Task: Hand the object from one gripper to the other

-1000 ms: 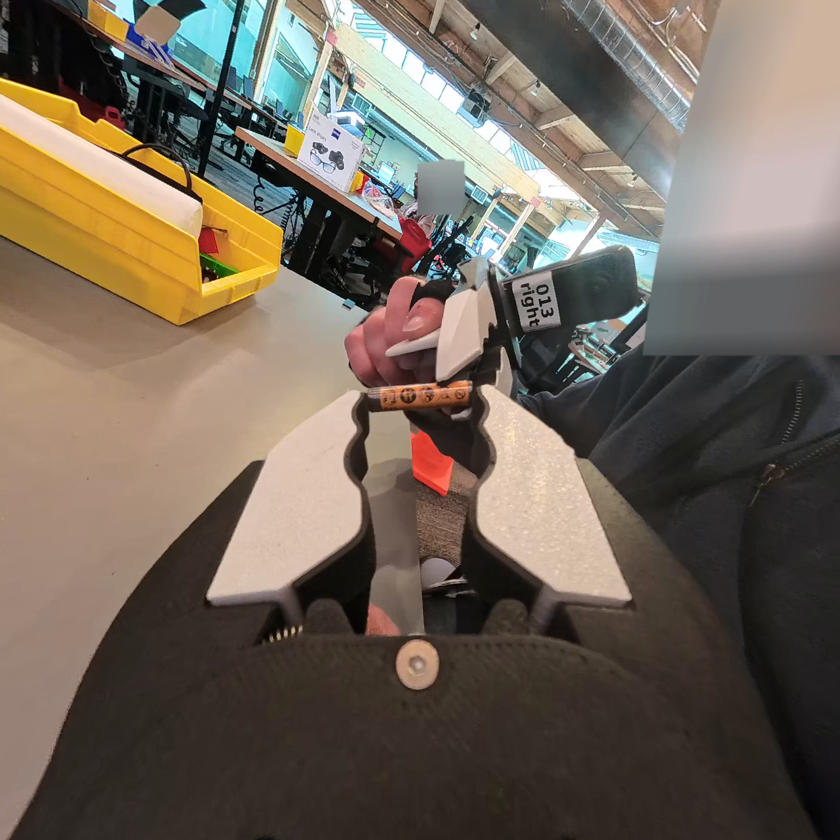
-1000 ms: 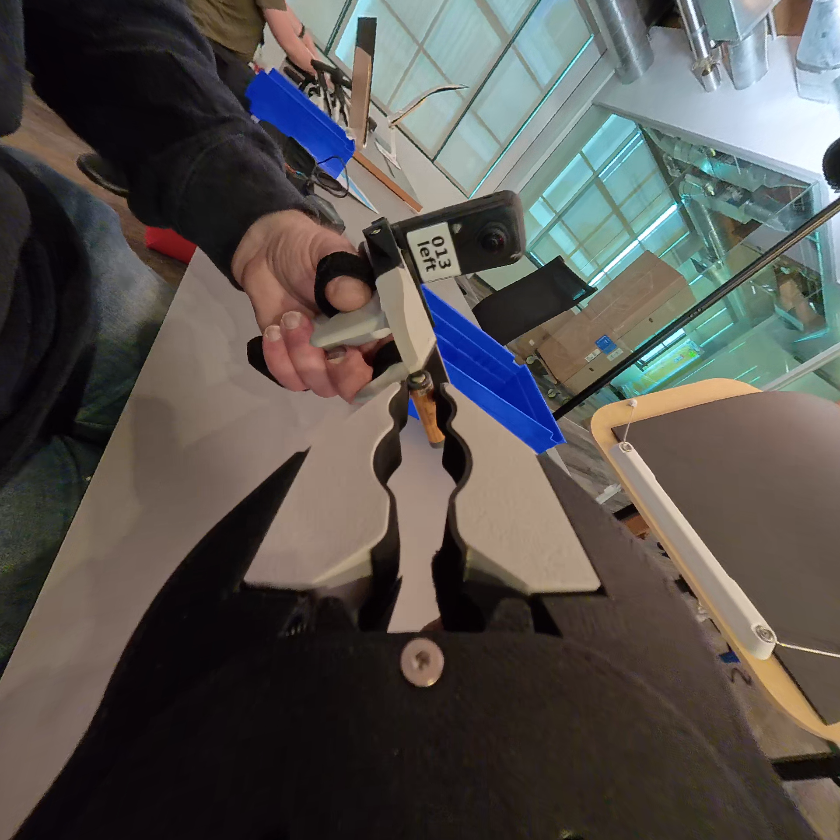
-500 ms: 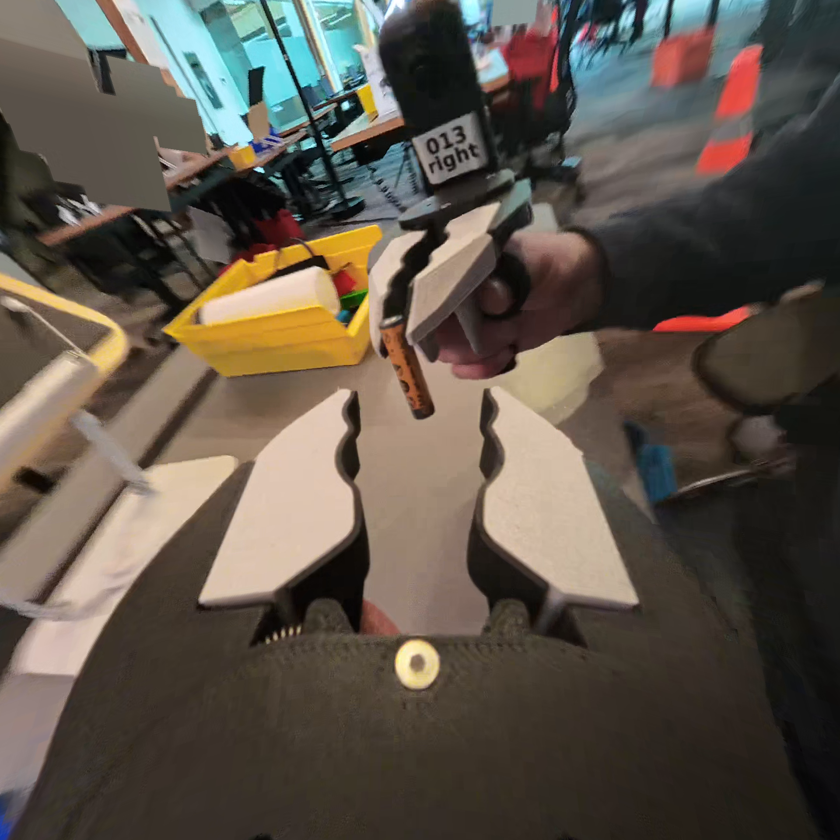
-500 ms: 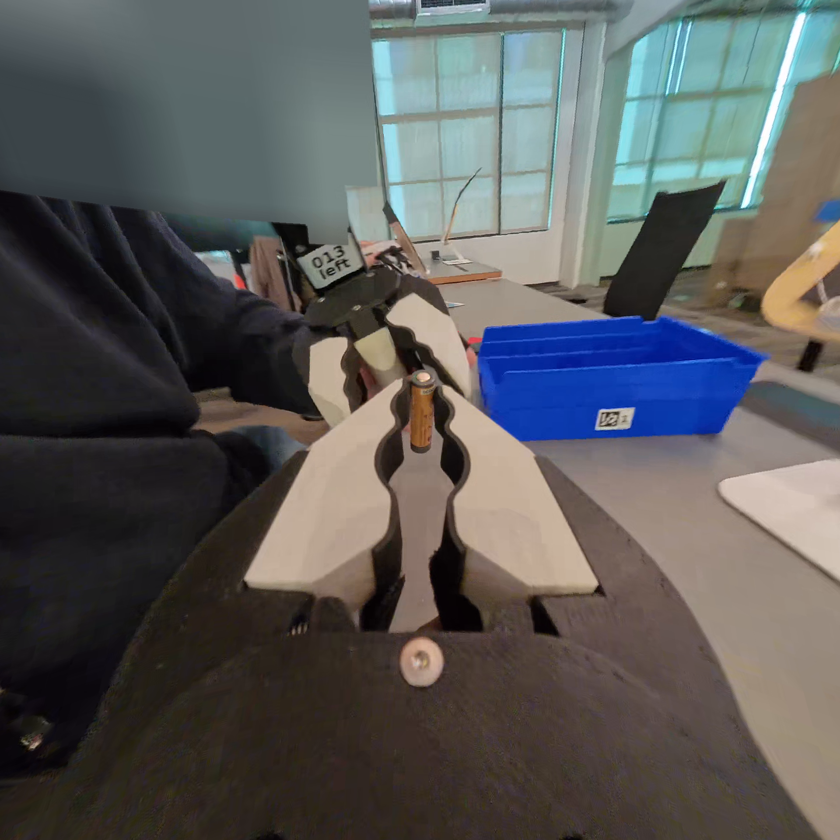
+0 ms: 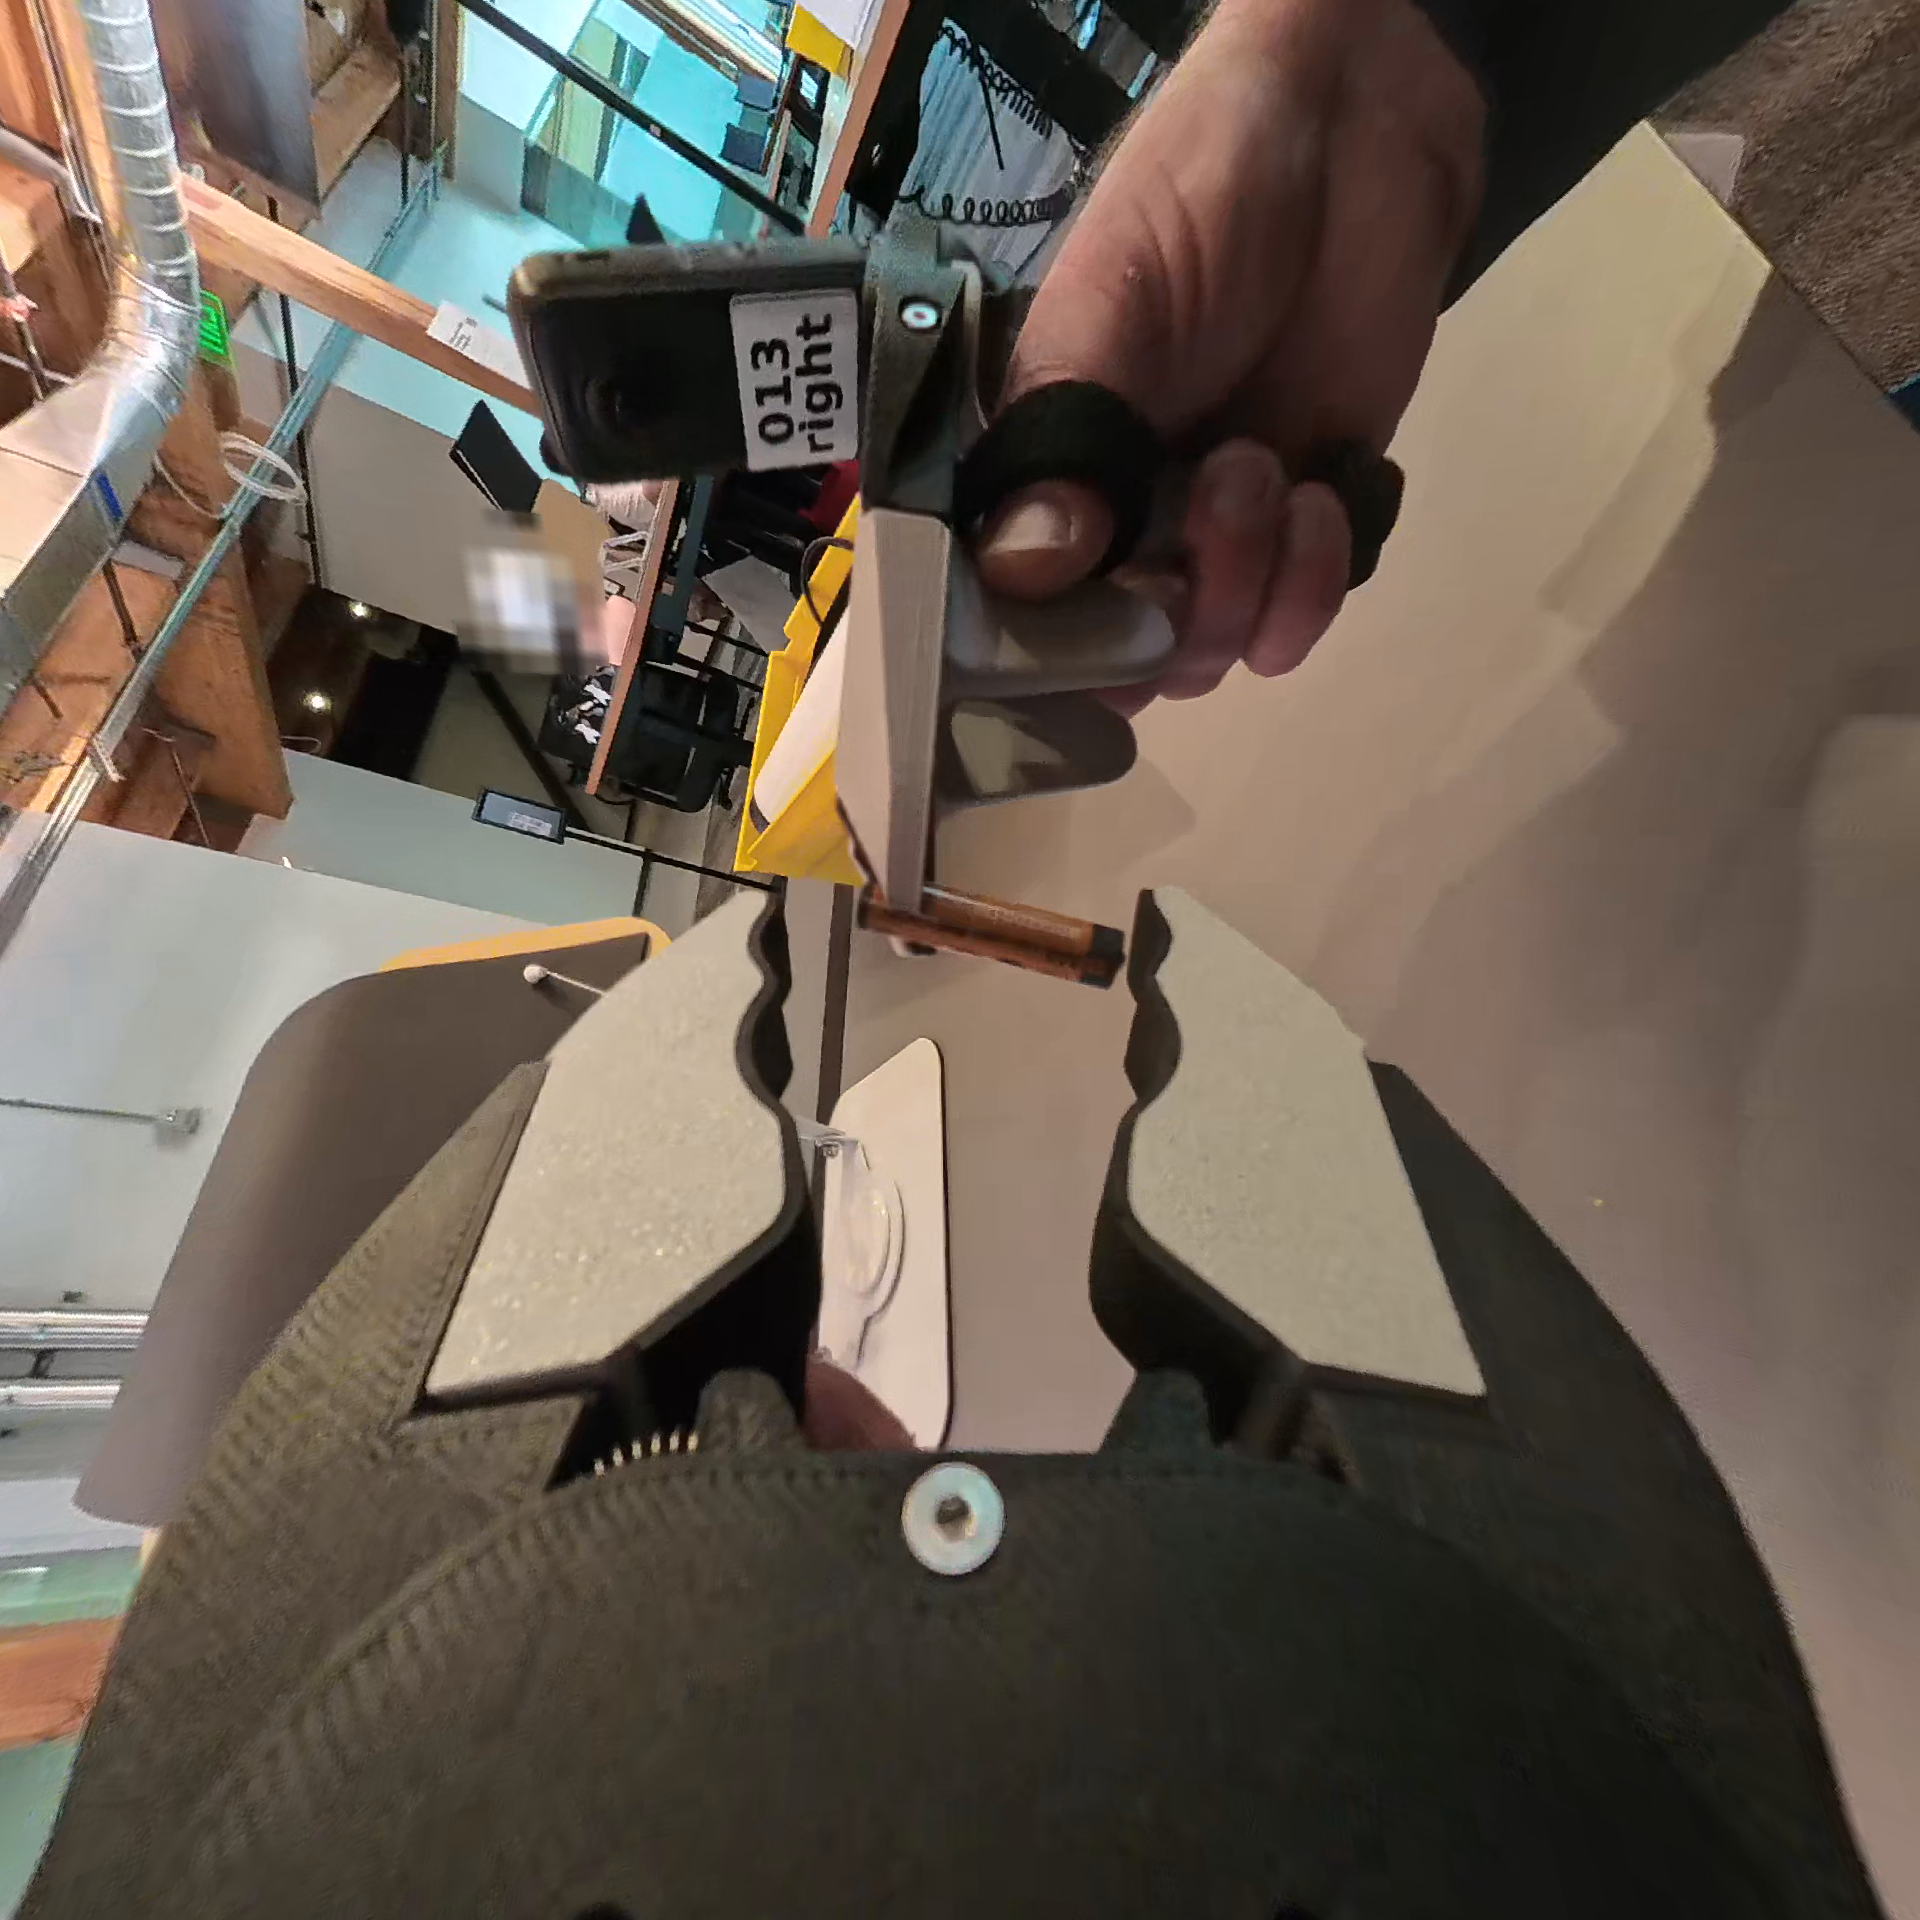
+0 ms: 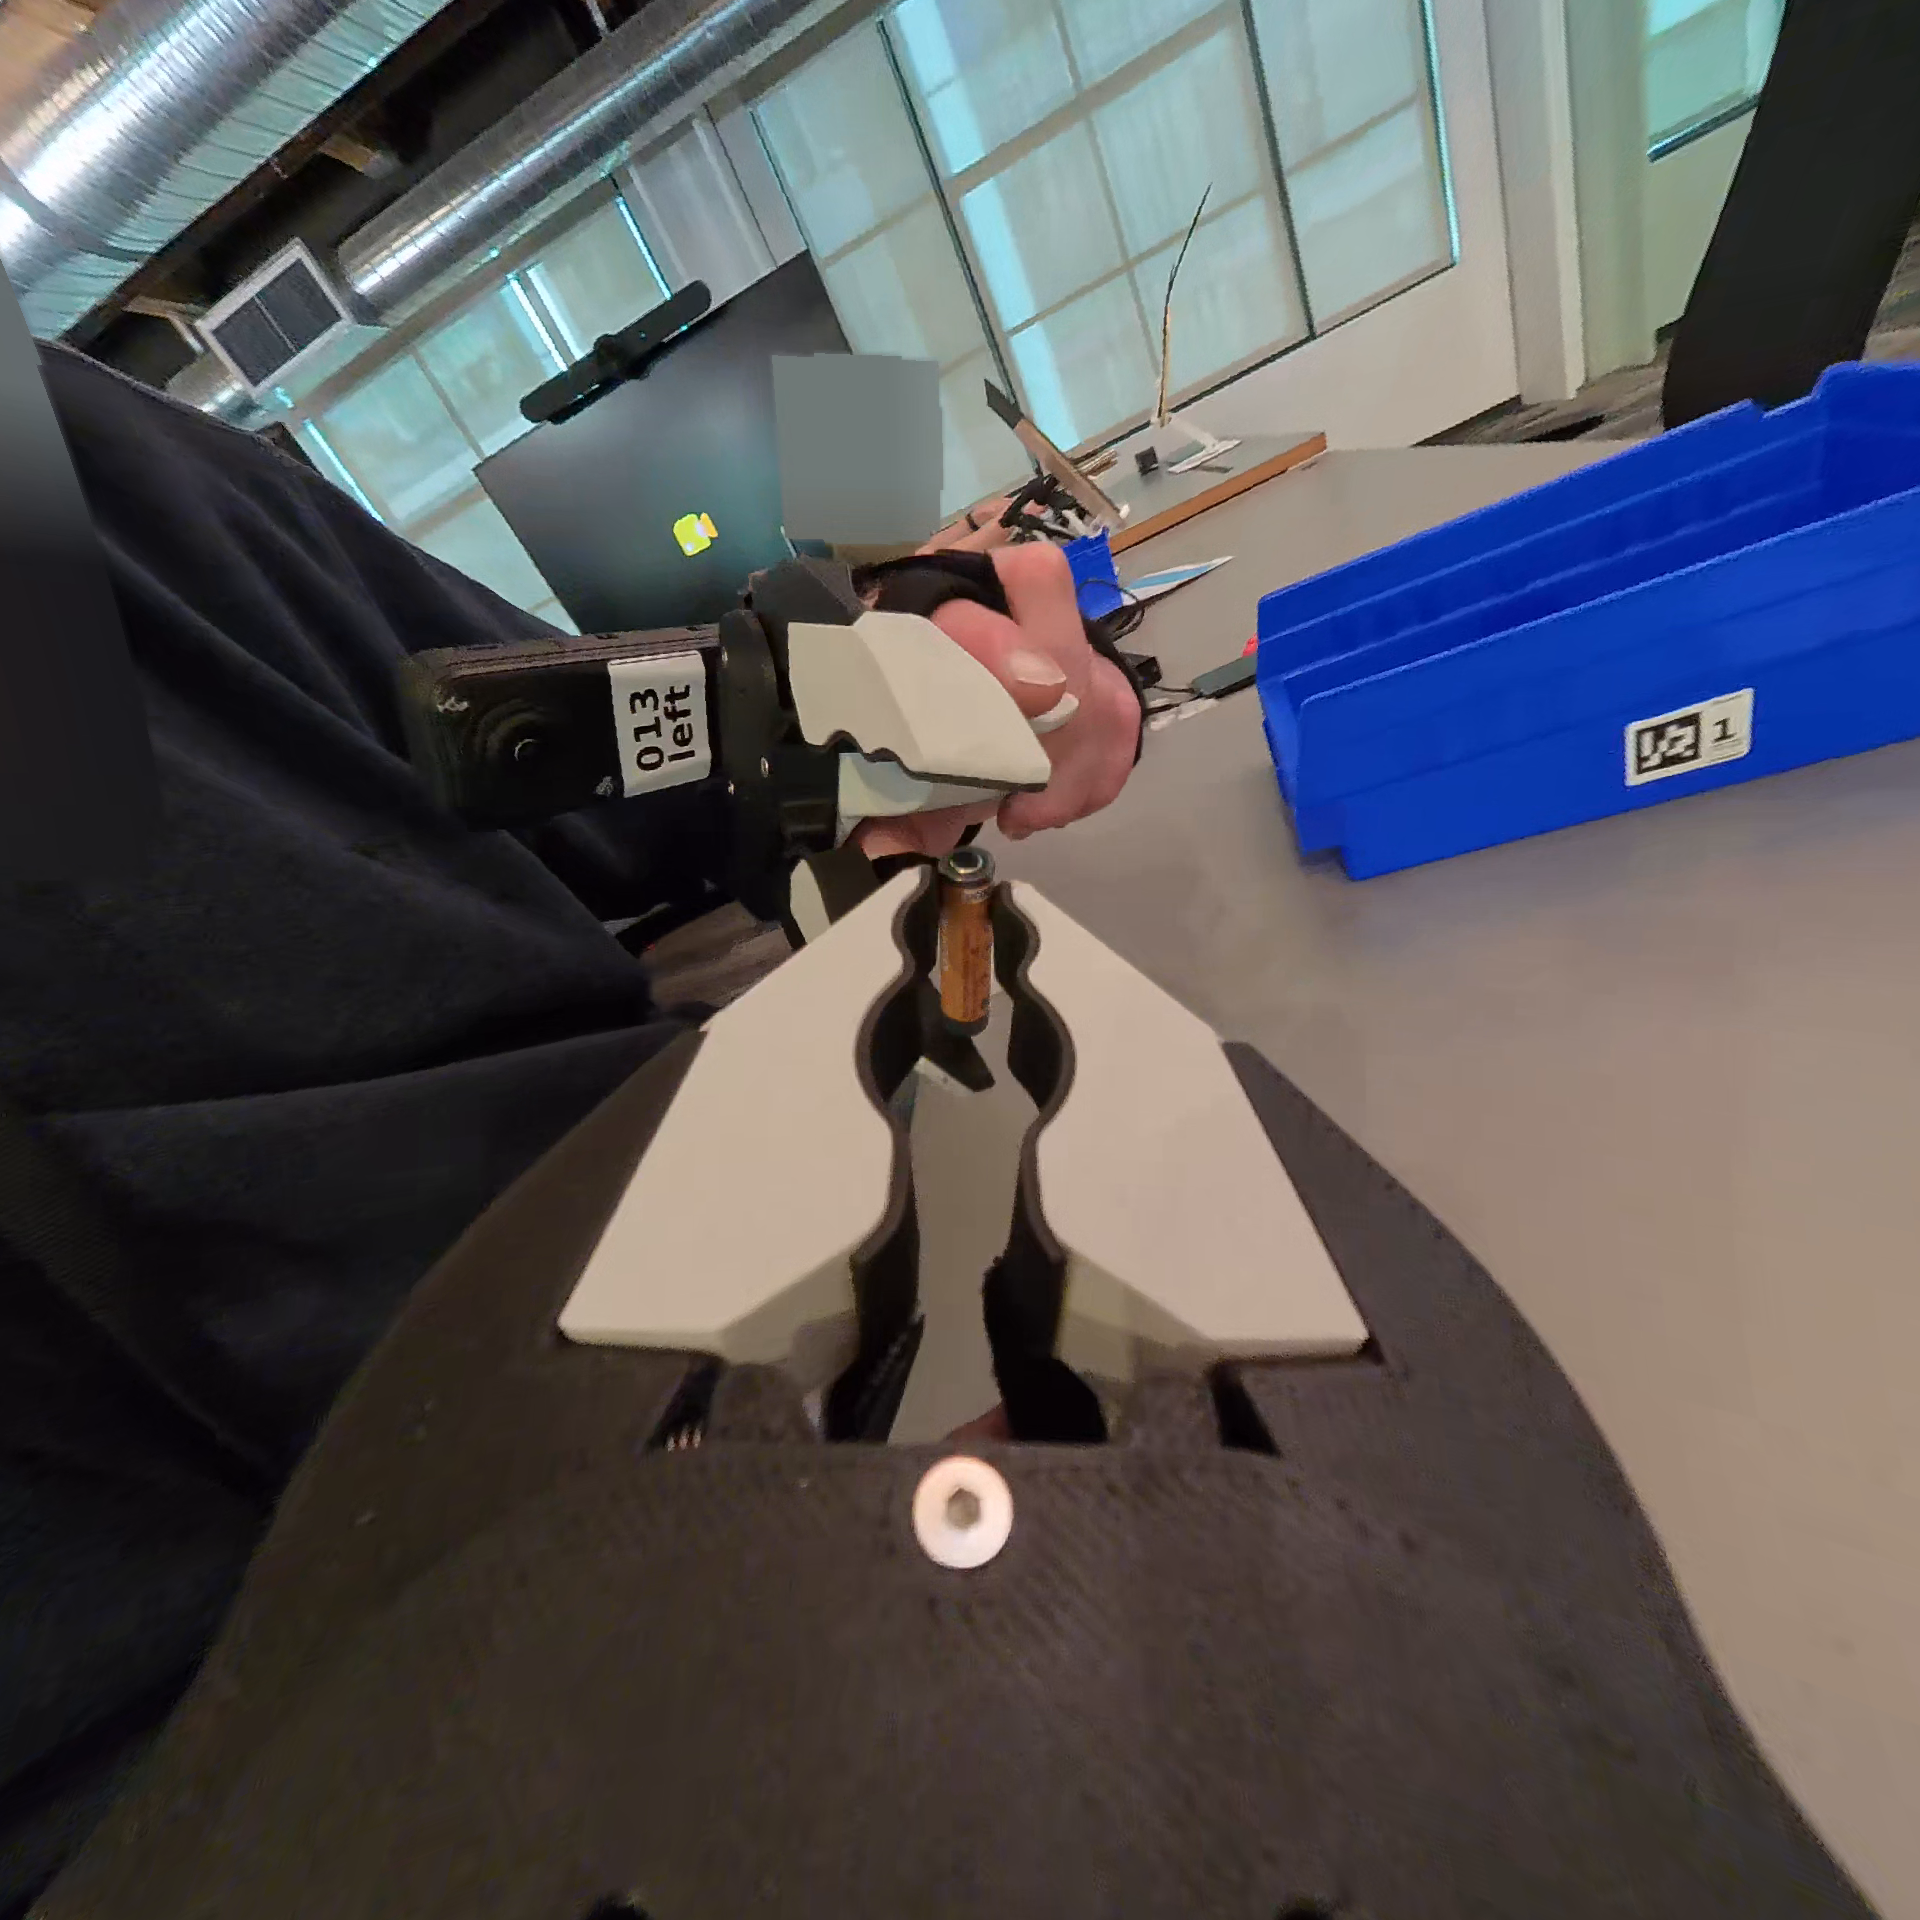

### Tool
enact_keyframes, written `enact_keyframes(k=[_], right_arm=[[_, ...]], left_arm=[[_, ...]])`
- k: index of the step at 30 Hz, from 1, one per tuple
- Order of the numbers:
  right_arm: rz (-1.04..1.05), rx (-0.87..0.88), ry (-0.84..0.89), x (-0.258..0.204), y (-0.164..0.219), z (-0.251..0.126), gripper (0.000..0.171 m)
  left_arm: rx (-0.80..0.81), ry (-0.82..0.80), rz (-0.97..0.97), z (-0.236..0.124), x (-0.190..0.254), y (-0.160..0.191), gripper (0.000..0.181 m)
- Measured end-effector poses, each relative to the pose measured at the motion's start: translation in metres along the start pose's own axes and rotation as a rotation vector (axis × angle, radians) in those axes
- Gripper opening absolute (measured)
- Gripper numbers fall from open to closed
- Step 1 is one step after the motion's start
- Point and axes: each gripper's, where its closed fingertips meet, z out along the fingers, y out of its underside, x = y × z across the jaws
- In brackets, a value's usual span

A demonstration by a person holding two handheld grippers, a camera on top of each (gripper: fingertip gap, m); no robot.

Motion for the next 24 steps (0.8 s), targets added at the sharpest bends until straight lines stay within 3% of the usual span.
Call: enact_keyframes(k=[17,20,24], right_arm=[[0.083,0.002,-0.03,0.002,0.006,0.001,0.007],[0.016,0.006,0.031,0.009,0.005,-0.002,0.025],[-0.221,-0.031,0.163,0.013,-0.001,-0.01,0.039]], left_arm=[[0.041,0.047,-0.042,0.003,0.014,-0.006,0.049],[0.053,0.047,-0.131,0.002,0.009,-0.005,0.049],[0.08,0.068,-0.329,-0.002,-0.003,-0.002,0.049]])
